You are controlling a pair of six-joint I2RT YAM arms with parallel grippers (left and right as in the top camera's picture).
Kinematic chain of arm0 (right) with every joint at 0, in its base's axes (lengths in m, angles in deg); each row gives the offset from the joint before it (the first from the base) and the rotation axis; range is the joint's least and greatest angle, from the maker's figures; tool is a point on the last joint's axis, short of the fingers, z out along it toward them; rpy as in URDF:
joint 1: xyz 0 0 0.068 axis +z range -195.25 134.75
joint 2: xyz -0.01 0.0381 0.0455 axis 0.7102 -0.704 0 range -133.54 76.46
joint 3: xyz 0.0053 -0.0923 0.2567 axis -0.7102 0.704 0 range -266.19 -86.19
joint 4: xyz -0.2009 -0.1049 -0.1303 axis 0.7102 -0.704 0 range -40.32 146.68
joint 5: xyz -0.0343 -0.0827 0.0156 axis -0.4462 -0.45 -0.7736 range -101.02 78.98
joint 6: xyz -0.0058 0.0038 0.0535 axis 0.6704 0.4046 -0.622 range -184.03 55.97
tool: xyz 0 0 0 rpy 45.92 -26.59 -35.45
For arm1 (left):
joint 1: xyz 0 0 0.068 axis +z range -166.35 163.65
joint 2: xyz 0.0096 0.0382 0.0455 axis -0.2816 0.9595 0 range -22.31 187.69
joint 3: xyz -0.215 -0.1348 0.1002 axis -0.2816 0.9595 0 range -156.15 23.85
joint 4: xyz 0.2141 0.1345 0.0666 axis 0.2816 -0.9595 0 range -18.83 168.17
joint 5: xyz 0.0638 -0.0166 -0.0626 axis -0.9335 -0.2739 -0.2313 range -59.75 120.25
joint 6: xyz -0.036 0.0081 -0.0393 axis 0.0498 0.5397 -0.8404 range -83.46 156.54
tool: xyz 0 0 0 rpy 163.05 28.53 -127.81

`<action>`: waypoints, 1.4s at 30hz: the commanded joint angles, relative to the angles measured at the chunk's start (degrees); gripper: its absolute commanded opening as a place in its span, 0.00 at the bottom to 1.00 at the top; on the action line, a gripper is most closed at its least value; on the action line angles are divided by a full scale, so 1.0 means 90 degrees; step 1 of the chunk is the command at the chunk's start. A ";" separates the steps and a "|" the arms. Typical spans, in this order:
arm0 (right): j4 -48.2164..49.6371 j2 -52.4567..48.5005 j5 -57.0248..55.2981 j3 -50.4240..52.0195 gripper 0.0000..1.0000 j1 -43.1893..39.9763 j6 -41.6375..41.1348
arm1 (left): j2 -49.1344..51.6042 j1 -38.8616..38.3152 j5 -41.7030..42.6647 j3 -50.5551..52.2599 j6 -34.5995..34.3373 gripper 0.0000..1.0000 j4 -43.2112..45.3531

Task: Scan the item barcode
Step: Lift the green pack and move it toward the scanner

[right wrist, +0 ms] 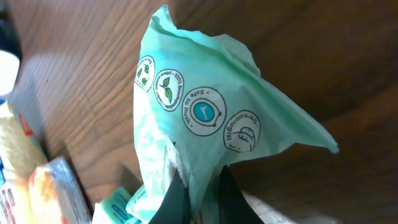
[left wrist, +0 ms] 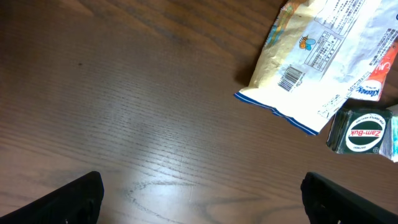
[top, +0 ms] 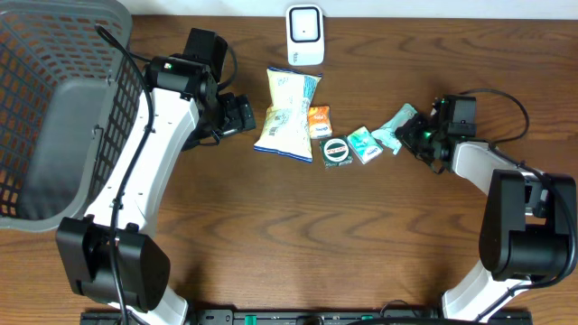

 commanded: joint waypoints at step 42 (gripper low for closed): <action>-0.2106 -0.2710 -0.0593 -0.7626 0.01 0.2140 0.2283 | 0.0024 0.0012 -0.0019 0.0034 -0.0080 1.00 -0.0017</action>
